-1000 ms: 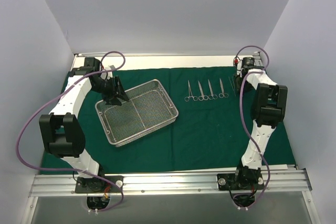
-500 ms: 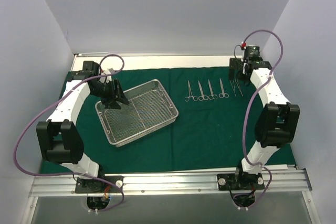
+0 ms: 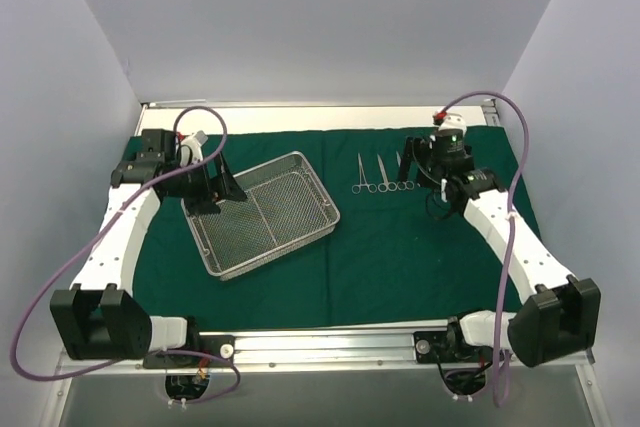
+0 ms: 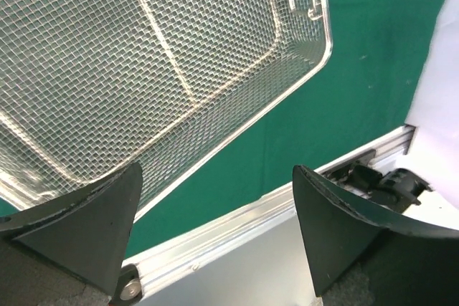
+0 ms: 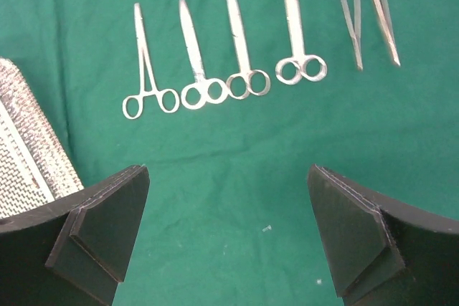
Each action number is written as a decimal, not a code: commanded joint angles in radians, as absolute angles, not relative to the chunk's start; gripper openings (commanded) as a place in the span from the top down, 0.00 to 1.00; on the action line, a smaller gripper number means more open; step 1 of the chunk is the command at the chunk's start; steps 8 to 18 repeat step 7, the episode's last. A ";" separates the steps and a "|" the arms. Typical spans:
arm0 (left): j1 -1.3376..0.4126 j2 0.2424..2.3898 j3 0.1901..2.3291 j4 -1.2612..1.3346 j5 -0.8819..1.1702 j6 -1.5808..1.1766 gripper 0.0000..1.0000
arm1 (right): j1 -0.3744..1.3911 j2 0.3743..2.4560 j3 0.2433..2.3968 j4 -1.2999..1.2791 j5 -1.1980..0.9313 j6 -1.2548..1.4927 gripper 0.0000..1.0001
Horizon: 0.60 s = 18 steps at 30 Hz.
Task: Open and lay out the surgical kit
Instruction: Reset both arms
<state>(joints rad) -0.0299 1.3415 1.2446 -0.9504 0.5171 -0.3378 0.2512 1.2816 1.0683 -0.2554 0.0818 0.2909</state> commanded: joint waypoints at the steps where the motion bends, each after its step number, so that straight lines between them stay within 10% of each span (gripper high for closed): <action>1: -0.026 1.276 1.127 -0.823 0.598 -0.402 0.06 | 0.258 1.168 1.002 -0.180 0.192 0.377 0.00; 18: -0.046 1.210 0.913 -0.455 0.765 -0.615 0.06 | 0.262 1.017 0.824 -0.086 0.103 0.388 0.00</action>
